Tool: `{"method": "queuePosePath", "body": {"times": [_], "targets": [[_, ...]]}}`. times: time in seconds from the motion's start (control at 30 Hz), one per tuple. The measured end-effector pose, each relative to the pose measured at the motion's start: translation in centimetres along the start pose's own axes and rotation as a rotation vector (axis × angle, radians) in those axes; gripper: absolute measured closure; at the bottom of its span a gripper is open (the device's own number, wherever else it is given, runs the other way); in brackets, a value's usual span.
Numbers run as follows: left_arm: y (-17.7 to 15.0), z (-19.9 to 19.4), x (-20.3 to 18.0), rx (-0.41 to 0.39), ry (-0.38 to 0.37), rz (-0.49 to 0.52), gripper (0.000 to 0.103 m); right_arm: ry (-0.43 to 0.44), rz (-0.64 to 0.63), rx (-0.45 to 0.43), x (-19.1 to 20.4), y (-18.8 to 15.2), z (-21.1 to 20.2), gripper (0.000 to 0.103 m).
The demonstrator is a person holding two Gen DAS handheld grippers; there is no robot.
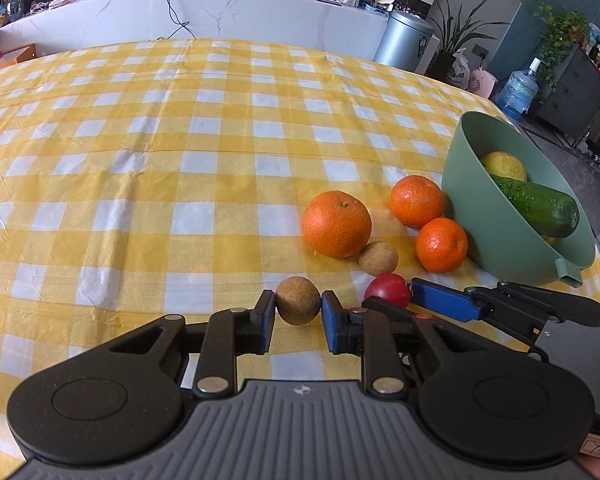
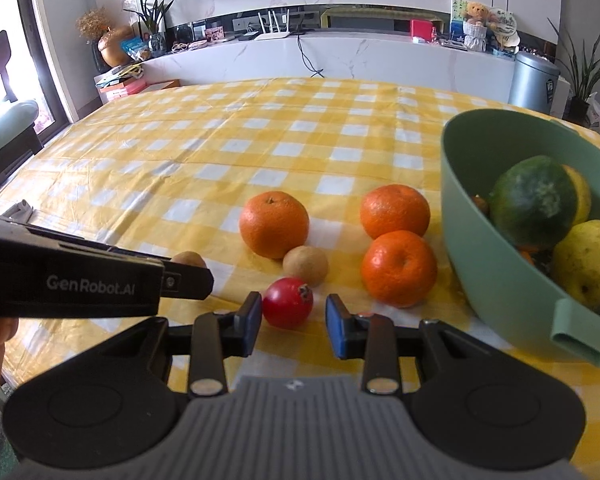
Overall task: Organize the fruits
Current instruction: 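Grasp the red cherry tomato with the right tool while the left tool holds the kiwi, then carry the kiwi with the left tool and tomato with the right tool to the bowl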
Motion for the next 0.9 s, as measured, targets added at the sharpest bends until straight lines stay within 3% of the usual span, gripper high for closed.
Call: {"method": "queuePosePath", "body": {"times": [0.13, 0.37, 0.9], "targets": [[0.0, 0.0, 0.0, -0.001, 0.001, 0.0, 0.076, 0.011, -0.006, -0.005, 0.2, -0.1, -0.3, 0.079], [0.3, -1.0, -0.5, -0.028, 0.004, -0.005, 0.076, 0.028, -0.017, -0.036, 0.4, -0.2, -2.1, 0.079], [3.0, -7.2, -5.0, -0.166, -0.053, 0.018, 0.076, -0.017, 0.021, -0.204, -4.0, 0.5, -12.4, 0.079]]}}
Point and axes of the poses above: each gripper's, at about its wrist camera, not at the fingertips, and z roughly the way its jaws point, x to its left, y to its top, the point moved 6 cm from there along z, roughly the way its jaws point, and after that the axes turned 12 degrees about z, right-handed, at the moved point
